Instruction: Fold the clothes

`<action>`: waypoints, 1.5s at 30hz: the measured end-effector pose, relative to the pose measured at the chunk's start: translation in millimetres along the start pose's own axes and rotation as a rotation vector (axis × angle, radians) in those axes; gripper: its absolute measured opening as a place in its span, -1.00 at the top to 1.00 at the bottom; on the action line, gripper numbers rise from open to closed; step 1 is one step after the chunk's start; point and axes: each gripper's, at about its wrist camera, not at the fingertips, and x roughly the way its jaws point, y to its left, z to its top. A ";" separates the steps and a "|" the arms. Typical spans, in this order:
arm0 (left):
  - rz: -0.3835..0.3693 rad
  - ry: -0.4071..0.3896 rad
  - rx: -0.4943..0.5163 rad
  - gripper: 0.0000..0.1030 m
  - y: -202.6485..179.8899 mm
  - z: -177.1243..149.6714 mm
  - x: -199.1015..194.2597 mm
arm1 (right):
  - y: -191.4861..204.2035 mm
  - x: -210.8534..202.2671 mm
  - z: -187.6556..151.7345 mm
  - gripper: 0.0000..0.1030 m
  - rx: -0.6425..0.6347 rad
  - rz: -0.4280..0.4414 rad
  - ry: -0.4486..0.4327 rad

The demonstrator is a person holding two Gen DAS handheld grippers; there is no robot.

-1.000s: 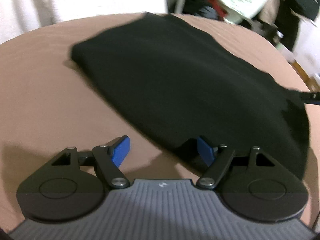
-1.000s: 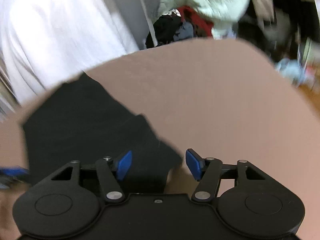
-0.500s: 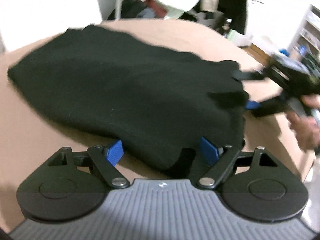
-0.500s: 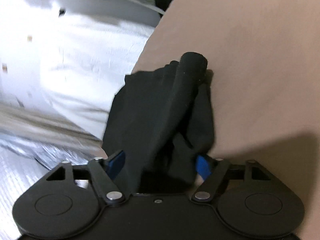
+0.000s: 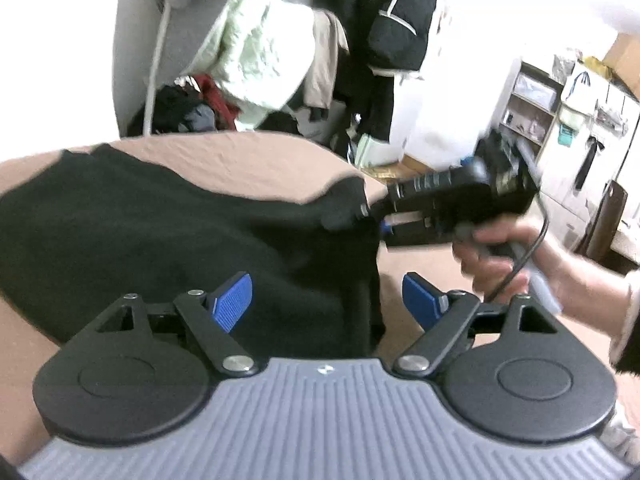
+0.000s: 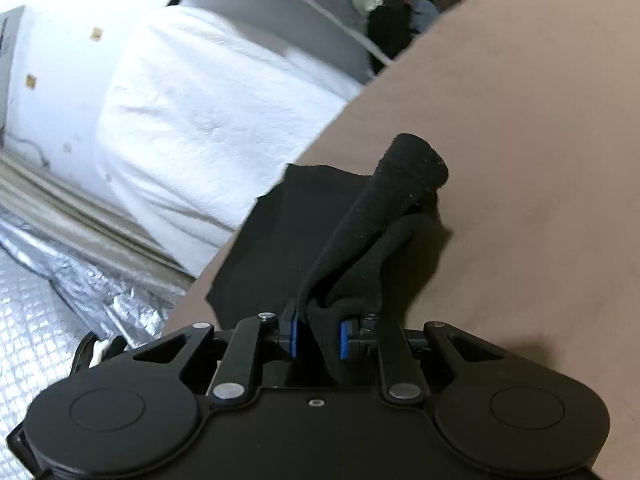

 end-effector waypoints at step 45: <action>0.415 -0.016 0.143 0.83 -60.4 -9.6 -40.0 | 44.8 -29.4 -11.9 0.72 -0.047 0.202 -0.112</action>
